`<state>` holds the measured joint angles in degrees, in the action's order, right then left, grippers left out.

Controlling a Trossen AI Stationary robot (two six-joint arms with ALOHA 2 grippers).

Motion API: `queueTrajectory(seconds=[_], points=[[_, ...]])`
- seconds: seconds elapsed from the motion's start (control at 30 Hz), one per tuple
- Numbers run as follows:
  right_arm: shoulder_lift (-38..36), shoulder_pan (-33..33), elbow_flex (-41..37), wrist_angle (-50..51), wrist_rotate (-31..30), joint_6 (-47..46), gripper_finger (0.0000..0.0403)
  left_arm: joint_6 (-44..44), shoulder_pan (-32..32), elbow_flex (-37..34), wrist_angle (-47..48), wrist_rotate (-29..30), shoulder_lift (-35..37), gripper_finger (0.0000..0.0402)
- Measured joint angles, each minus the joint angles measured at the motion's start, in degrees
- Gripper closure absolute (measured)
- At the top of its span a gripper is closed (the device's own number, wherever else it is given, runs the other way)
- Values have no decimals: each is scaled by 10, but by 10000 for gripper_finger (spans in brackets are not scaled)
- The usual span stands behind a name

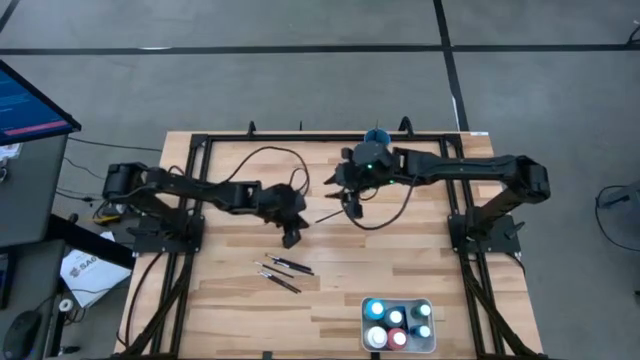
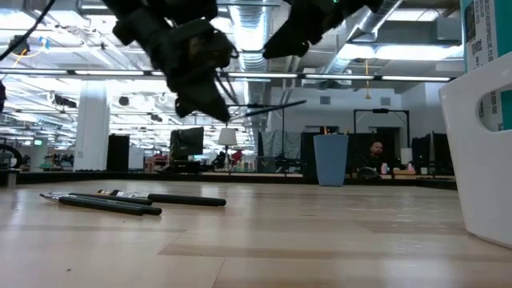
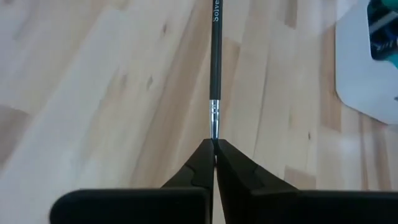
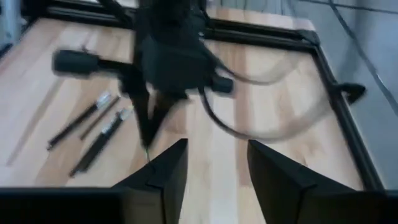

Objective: Pick & Place Paint Supplies
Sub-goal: Put the silver paintbrush into the blue cup

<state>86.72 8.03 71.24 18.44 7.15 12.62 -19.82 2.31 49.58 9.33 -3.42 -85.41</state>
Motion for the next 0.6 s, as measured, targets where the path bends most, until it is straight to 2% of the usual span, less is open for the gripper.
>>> queueTrajectory(seconds=[0.2,0.6], points=[[18,-23,15,51,8,12,218,32,21,50,7,3,-19,401],[69,-32,15,61,5,33,232,31,24,67,7,4,-16,401]])
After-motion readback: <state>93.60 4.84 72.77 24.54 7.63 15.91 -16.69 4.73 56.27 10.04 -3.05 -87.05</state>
